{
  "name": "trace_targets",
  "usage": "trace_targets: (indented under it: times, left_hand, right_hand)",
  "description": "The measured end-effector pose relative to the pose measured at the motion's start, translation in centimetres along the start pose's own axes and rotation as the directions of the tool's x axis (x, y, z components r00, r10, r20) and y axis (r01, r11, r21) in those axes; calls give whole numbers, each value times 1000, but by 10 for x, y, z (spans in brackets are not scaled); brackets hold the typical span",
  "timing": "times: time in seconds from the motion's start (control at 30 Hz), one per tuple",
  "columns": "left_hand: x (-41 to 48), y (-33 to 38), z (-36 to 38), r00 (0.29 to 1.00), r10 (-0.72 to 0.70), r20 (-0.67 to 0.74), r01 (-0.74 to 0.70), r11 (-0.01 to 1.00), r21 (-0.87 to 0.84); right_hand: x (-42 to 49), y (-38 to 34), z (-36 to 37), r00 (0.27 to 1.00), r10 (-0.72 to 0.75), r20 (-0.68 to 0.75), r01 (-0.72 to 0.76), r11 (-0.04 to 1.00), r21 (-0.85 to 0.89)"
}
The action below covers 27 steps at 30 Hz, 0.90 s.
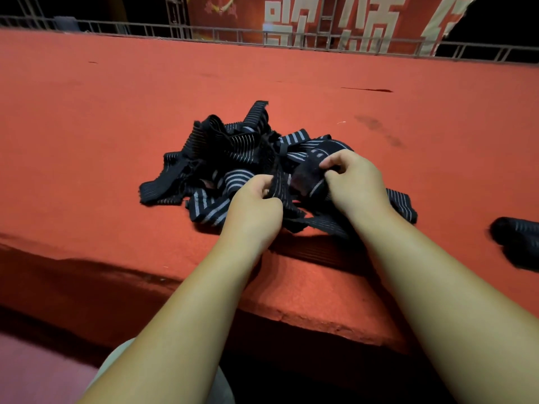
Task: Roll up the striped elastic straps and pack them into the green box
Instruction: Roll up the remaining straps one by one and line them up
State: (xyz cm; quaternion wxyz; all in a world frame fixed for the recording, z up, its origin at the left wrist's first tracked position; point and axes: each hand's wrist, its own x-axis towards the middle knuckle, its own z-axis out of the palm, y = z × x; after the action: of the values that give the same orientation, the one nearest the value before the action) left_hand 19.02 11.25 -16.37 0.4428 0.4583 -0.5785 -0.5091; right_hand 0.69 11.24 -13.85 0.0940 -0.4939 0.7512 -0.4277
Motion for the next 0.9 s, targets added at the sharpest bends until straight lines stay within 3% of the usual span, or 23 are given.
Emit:
trace_targets:
  times: [0.13,0.33,0.5,0.57,0.7,0.8,0.9]
  left_hand:
    - [-10,6,-4,998,46,42,-52,989,139]
    - [-23,17,-1,974,169,152,-205,944,258]
    - [-23,14,5,951,149,273,-240,909,341]
    - [-19,11,4,943,152,297,-250,912,326]
    - [-13,15,1,966,143,215,-159,986,56]
    - [0,14,-4,986,149,80,-154,986,62]
    - [8,13,-6,984,147,101,-155,984,85]
  right_hand:
    - [1,0,-11,994,79,71,-74,995,-67]
    - [-21,-39,-22,984,-86,155,88,996,-6]
    - [-18,-54,-18,959,-76,275,91,995,-45]
    - [-13,-49,-18,972,-69,226,87,993,-74]
    - [-13,-38,-23,977,-65,203,84,993,-87]
    - [-11,-31,-28,981,-61,185,71,996,-47]
    - [-12,-28,-36,980,-51,191,50,999,9]
